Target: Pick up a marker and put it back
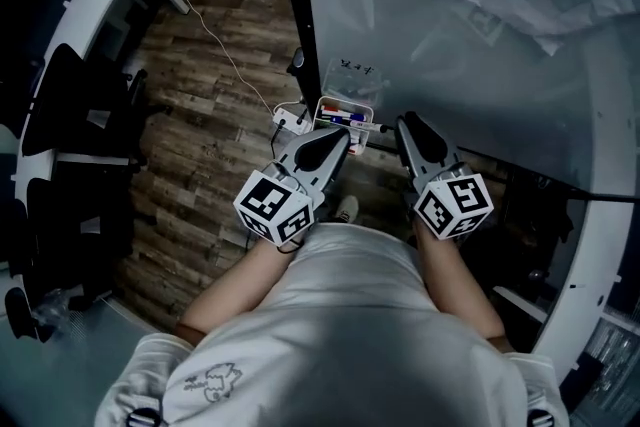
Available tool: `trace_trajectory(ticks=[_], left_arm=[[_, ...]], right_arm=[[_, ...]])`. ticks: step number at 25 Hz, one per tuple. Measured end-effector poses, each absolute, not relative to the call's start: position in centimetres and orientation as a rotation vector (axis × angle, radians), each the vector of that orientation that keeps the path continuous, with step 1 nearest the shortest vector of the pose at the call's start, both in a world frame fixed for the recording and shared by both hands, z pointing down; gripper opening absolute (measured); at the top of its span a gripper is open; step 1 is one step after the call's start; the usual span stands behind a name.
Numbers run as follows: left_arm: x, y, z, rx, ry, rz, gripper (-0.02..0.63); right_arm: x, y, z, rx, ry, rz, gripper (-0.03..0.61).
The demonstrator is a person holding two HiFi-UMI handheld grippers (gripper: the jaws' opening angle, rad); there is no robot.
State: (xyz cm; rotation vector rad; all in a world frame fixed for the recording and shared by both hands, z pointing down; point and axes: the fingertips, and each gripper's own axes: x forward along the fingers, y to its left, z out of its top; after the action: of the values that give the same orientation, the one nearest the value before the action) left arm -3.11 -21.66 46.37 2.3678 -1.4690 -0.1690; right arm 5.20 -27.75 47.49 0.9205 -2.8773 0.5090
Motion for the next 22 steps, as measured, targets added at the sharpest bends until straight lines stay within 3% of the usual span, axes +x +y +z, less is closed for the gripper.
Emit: trace_trajectory(ticks=[6,22], left_arm=[[-2.6,-21.9,44.2,2.421,-1.487,-0.168,0.005],[-3.5,-20.7,42.7,2.510,-1.424,-0.161,0.005]], right_arm=[[5.5,-27.5,44.9,0.898,-2.945,0.441,0.012],[4.2,-25.6,43.4,0.963,-2.965,0.424,0.012]])
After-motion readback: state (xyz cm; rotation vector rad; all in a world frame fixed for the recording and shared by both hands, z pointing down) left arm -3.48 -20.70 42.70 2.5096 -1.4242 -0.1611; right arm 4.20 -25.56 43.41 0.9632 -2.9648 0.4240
